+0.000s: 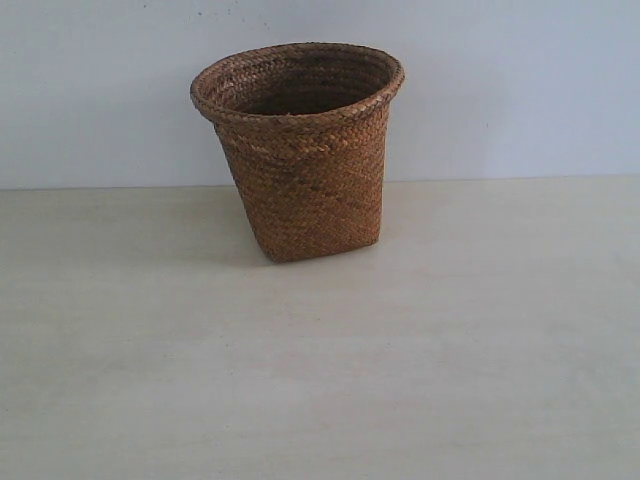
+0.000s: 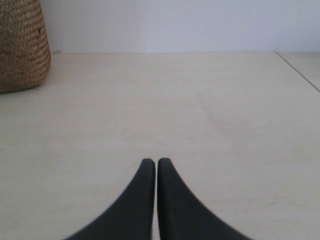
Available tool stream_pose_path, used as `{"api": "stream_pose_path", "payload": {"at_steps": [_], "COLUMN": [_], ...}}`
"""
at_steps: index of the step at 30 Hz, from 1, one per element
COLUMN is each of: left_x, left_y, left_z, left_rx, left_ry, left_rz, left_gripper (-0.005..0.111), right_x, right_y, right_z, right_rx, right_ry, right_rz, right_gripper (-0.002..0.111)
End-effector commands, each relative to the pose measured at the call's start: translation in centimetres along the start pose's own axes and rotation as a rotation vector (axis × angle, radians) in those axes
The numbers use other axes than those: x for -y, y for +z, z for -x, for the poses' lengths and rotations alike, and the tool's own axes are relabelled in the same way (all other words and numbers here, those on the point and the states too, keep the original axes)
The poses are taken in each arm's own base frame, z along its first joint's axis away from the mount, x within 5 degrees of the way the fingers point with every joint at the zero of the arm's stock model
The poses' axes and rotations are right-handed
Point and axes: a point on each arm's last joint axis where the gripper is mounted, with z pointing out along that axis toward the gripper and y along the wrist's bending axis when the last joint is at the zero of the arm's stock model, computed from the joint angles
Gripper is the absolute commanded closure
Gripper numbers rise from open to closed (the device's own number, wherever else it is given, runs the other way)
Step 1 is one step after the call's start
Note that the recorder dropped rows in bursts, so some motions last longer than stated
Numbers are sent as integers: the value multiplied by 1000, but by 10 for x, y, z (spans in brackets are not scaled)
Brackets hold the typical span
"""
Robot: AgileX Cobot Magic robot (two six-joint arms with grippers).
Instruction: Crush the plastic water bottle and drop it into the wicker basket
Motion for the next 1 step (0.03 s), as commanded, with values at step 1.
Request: {"api": "stream_pose_path", "payload": {"at_steps": [1], "left_x": [0], "left_y": [0], "left_z": [-1], "left_rx": [-3], "left_ry": [-8], "left_rz": [0], "left_gripper": [102], "right_x": [0], "right_y": [-1], "right_z": [1], "right_rx": [12], "right_ry": [-1], "right_rz": [-3], "right_gripper": [108]}}
